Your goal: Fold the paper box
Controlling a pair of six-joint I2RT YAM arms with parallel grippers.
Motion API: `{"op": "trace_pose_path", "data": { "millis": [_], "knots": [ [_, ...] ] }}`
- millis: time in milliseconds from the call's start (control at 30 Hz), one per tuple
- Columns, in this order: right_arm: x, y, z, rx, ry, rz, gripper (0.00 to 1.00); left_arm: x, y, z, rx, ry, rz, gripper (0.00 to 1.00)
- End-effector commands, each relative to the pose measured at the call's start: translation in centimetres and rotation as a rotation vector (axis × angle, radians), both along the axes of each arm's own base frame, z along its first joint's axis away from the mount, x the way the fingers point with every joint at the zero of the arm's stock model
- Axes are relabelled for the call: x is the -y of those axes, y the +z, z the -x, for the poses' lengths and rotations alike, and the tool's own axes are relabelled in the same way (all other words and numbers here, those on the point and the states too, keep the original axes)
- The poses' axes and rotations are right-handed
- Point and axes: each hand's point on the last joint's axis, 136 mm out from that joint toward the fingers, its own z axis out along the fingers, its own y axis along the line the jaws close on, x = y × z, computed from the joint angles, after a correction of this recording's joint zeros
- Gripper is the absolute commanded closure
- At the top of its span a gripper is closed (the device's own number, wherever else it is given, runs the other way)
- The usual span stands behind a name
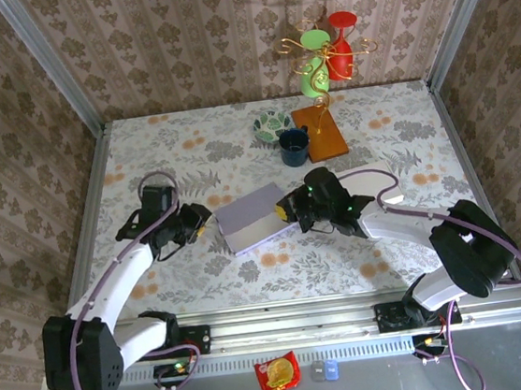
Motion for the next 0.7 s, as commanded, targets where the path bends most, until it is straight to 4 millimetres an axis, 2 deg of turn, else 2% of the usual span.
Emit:
{"op": "trace_pose_path", "data": {
  "millis": [0, 300, 667],
  "knots": [
    [-0.5, -0.3, 0.5, 0.029, 0.066, -0.010, 1.00, 0.8, -0.6, 0.2, -0.031, 0.015, 0.056, 0.61],
    [-0.4, -1.5, 0.8, 0.016, 0.082, 0.013, 1.00, 2.2, -3.1, -0.2, -0.058, -0.002, 0.086, 0.57],
    [-0.3, -2.4, 1.0, -0.005, 0.092, 0.021, 1.00, 2.0, -6.3, 0.9, -0.113, -0.017, 0.040, 0.57]
  ]
}}
